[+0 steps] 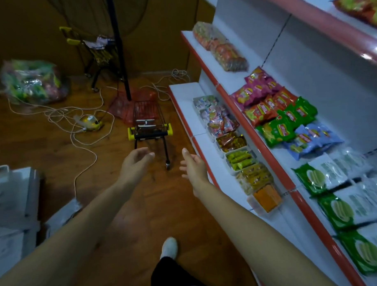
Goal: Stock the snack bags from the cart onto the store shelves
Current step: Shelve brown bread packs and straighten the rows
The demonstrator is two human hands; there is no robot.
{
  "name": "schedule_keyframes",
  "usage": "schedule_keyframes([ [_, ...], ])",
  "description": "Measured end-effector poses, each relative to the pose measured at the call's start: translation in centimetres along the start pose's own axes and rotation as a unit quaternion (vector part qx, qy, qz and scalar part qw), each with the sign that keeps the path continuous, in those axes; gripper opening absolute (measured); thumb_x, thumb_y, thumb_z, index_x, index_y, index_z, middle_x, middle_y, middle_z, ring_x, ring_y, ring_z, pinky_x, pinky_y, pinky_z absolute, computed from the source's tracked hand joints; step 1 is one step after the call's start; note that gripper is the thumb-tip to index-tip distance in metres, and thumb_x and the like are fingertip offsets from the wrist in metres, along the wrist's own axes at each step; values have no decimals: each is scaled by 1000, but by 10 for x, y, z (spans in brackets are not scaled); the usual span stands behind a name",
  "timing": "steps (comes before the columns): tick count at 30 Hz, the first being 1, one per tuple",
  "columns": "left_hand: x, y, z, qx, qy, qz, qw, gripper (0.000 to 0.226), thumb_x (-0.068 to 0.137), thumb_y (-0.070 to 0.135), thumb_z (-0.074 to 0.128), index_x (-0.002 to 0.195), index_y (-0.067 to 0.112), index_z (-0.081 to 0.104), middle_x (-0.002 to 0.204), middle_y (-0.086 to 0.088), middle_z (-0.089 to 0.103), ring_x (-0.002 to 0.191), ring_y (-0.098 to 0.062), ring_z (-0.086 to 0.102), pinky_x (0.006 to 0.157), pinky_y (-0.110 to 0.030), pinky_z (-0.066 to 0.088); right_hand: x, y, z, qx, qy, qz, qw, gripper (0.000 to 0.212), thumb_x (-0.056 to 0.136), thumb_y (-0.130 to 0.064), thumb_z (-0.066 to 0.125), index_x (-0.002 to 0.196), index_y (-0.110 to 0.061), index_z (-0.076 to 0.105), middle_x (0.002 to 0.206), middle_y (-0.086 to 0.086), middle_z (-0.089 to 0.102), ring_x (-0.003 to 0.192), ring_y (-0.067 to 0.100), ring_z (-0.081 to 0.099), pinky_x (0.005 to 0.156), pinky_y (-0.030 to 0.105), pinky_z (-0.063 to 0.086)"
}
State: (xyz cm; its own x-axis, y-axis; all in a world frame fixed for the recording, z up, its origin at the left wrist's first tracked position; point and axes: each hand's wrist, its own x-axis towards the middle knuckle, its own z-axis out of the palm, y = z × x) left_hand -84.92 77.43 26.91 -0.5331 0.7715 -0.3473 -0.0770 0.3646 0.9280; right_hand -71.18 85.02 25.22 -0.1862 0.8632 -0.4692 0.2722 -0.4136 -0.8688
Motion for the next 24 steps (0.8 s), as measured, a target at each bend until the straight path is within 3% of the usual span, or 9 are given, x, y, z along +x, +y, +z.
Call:
schedule_keyframes([
  [8, 105, 37, -43, -28, 45, -21, 998, 33, 93, 27, 57, 124, 15, 54, 121, -1, 55, 115, -18, 51, 101, -37, 42, 95, -67, 51, -9, -20, 32, 999, 27, 92, -50, 50, 103, -25, 50, 100, -3, 60, 94, 16, 61, 88, 35, 52],
  [14, 196, 47, -77, -27, 29, -39, 998, 32, 93, 27, 56, 123, 16, 55, 121, -3, 57, 115, -20, 53, 102, -41, 43, 155, -99, 114, 6, -15, 55, 998, 26, 94, -47, 50, 104, -22, 49, 103, 1, 60, 96, 18, 61, 90, 34, 51],
  [24, 359, 55, -139, 27, -42, -101, 994, 16, 94, 25, 55, 108, 19, 55, 114, -3, 58, 108, -21, 55, 87, -31, 41, 228, -120, 205, 15, 46, 108, 993, 29, 95, -41, 52, 110, -16, 55, 101, 3, 62, 92, 18, 62, 88, 36, 52],
])
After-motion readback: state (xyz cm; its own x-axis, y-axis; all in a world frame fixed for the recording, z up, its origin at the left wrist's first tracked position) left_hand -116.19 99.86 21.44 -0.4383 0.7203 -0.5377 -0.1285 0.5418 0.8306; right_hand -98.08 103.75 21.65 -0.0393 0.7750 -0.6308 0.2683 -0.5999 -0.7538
